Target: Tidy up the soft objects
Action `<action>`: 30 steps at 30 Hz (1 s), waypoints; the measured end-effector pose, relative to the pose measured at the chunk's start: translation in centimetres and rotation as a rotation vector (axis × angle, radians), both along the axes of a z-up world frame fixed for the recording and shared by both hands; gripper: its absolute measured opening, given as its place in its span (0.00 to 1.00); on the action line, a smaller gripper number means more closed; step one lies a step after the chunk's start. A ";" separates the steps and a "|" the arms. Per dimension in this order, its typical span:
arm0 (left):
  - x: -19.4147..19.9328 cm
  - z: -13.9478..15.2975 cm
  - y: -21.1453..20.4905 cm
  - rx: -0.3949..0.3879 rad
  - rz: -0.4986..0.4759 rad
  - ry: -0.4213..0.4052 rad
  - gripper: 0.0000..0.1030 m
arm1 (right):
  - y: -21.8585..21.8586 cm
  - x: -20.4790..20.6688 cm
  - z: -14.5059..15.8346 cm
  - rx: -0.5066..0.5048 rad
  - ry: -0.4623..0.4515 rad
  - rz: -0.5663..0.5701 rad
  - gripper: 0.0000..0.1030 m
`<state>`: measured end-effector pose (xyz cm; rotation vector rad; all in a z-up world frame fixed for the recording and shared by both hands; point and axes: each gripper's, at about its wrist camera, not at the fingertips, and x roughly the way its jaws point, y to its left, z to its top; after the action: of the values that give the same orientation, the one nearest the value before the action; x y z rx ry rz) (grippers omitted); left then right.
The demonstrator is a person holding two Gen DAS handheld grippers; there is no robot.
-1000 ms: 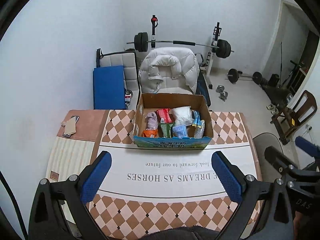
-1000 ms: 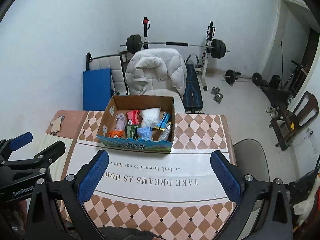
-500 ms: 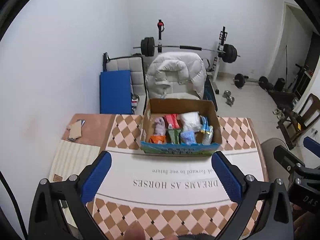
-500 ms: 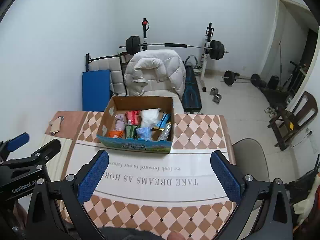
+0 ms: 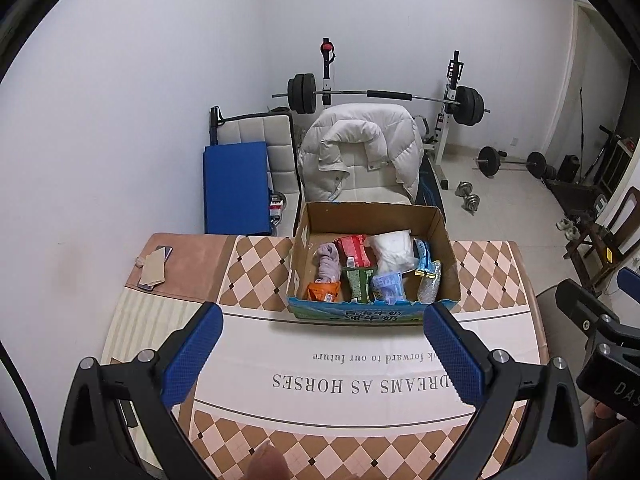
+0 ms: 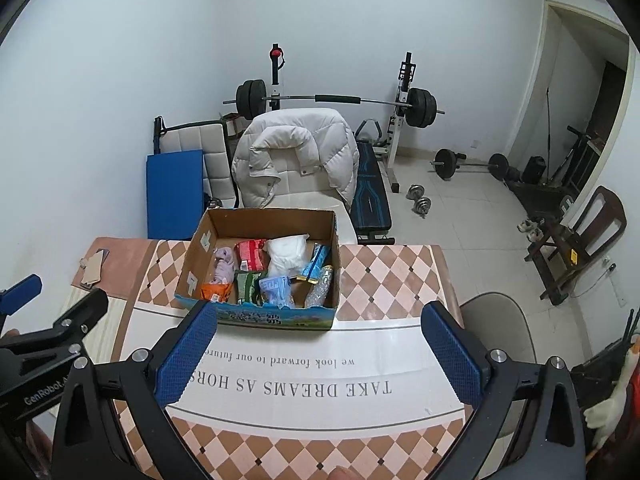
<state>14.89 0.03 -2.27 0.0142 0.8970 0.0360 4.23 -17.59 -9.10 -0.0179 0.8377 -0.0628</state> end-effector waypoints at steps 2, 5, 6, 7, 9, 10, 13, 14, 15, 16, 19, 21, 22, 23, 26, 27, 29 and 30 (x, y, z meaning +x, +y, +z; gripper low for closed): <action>0.2 0.0 -0.1 0.001 -0.004 0.002 1.00 | 0.1 0.3 -0.1 -0.001 0.001 0.002 1.00; 0.4 0.0 -0.1 -0.005 -0.005 -0.001 1.00 | 0.3 1.1 -0.4 -0.004 0.003 -0.005 1.00; 0.5 0.0 -0.2 -0.007 -0.007 -0.001 1.00 | 0.3 1.4 -0.5 -0.004 0.004 -0.008 1.00; 0.6 -0.1 -0.2 -0.009 -0.009 0.001 1.00 | 0.3 1.4 -0.6 -0.004 0.004 -0.009 1.00; 0.9 -0.1 -0.3 -0.014 -0.014 0.006 1.00 | 0.2 1.7 -0.7 -0.004 0.006 -0.014 1.00; 1.0 -0.1 -0.3 -0.014 -0.016 0.007 1.00 | 0.1 1.8 -0.8 -0.004 0.008 -0.017 1.00; 1.2 -0.2 -0.3 -0.013 -0.018 0.009 1.00 | 0.0 2.1 -1.0 -0.003 0.011 -0.023 1.00; 1.2 -0.2 -0.3 -0.013 -0.017 0.008 1.00 | -0.1 1.9 -1.0 -0.003 0.011 -0.026 1.00; 1.2 -0.2 -0.4 -0.013 -0.020 0.009 1.00 | -0.2 1.9 -1.0 -0.002 0.012 -0.028 1.00; 1.2 -0.2 -0.4 -0.012 -0.020 0.008 1.00 | -0.2 2.0 -1.1 -0.001 0.013 -0.029 1.00; 1.3 -0.2 -0.4 -0.012 -0.016 0.004 1.00 | -0.3 2.0 -1.1 -0.004 0.011 -0.033 1.00; 1.3 -0.2 -0.4 -0.013 -0.022 0.005 1.00 | -0.4 2.0 -1.1 -0.007 0.009 -0.035 1.00; 1.4 -0.3 -0.4 -0.015 -0.022 0.006 1.00 | -0.4 1.9 -1.1 -0.009 0.008 -0.039 1.00; 1.3 -0.2 -0.4 -0.013 -0.023 0.005 1.00 | -0.5 1.9 -1.2 -0.010 0.008 -0.041 1.00; 1.4 -0.2 -0.4 -0.011 -0.021 0.004 1.00 | -0.5 1.8 -1.2 -0.011 0.008 -0.044 1.00; 1.3 -0.2 -0.4 -0.012 -0.019 0.003 1.00 | -0.6 1.8 -1.2 -0.011 0.008 -0.045 1.00; 1.4 -0.2 -0.4 -0.011 -0.019 -0.002 1.00 | -0.6 1.8 -1.2 -0.012 0.008 -0.045 1.00; 1.5 -0.2 -0.4 -0.010 -0.023 -0.004 1.00 | -0.6 1.8 -1.3 -0.012 0.008 -0.044 1.00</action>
<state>16.38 -0.34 -2.42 0.0150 0.8928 0.0102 5.99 -18.19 -10.37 -0.0110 0.8458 -0.1096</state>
